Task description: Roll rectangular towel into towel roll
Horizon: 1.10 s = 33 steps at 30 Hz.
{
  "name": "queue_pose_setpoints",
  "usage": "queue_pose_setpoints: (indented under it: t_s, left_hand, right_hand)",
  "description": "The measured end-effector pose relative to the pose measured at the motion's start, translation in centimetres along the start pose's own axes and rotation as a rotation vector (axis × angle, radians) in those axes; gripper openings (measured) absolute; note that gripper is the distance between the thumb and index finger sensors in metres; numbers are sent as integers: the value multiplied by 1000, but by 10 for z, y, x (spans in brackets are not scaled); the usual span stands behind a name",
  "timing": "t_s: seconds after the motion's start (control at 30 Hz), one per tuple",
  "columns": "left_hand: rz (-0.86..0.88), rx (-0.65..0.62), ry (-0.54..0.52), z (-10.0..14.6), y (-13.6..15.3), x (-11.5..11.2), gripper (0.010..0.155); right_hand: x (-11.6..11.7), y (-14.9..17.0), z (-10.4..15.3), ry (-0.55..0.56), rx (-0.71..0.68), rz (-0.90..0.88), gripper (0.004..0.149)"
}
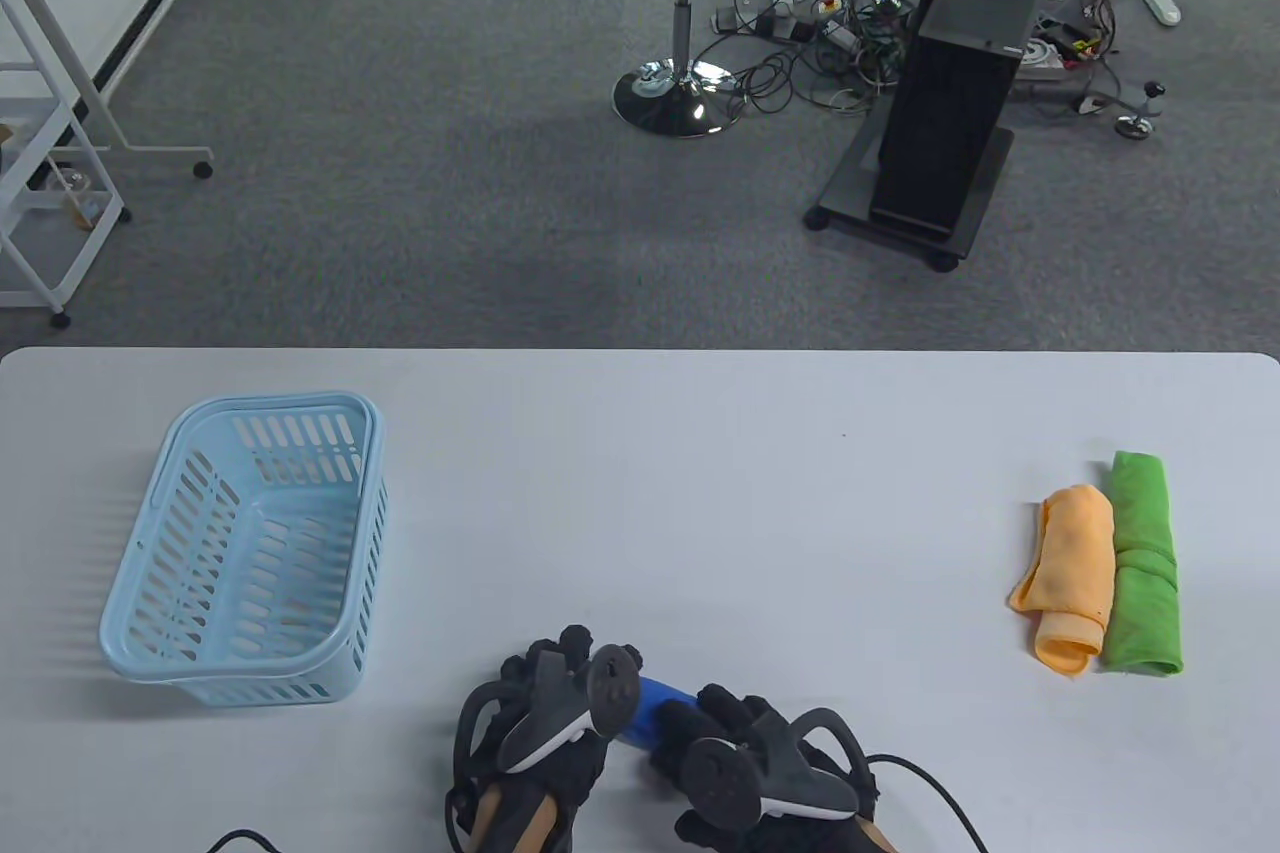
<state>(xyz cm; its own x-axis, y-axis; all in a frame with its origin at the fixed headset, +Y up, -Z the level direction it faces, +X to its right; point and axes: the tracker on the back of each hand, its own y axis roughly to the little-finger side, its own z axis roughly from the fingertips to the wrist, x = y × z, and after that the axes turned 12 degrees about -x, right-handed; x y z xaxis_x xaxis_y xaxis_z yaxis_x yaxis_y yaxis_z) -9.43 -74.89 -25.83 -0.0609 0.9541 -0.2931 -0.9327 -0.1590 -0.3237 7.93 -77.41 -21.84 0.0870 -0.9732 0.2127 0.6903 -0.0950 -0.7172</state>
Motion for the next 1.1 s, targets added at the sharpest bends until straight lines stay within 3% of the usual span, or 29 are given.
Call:
queue_pose_setpoints:
  t_s: [0.13, 0.3, 0.47, 0.77, 1.1]
  left_hand:
    - [61, 46, -184, 24, 13, 23, 72]
    - [109, 70, -274, 36, 29, 40, 79]
    - [148, 53, -285, 40, 31, 42, 81]
    - [175, 23, -260, 37, 32, 39, 84]
    - [171, 45, -234, 34, 33, 36, 83]
  right_hand:
    - [-5, 8, 1, -24, 98, 71, 74]
    - [-9, 49, 10, -26, 307, 46, 76]
    - [-9, 93, 24, -45, 523, -3, 76]
    - [-13, 182, 50, -184, 923, -24, 82]
    - [-19, 226, 68, -226, 1109, -69, 86]
